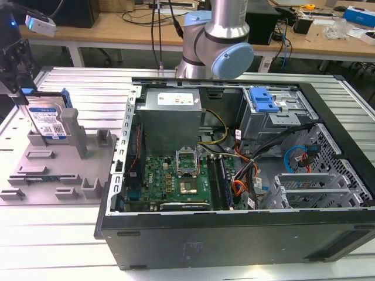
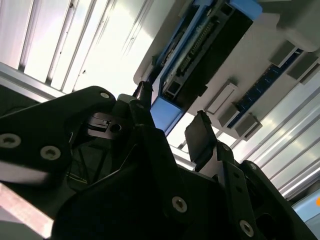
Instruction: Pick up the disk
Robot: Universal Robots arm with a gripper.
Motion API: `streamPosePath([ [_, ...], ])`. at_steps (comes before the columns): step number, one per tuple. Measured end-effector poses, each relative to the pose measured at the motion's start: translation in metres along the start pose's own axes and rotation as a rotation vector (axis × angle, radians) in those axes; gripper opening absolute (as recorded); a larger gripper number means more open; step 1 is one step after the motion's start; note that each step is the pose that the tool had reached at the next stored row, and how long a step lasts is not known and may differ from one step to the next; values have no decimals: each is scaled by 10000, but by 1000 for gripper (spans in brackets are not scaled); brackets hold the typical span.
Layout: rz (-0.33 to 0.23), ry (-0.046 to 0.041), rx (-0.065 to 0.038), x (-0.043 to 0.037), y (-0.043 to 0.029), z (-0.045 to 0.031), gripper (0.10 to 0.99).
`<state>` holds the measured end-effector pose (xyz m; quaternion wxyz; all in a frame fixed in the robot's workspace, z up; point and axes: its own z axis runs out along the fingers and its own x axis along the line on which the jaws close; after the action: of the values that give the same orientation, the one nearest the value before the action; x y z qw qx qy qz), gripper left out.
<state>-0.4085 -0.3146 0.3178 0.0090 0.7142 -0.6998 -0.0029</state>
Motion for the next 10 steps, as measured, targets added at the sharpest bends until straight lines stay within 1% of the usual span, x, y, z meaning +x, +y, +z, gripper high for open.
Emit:
streamPosePath([
  [3,0,33,0,-36,11,54,541],
  [10,0,72,-1,-49,22,118,541],
])
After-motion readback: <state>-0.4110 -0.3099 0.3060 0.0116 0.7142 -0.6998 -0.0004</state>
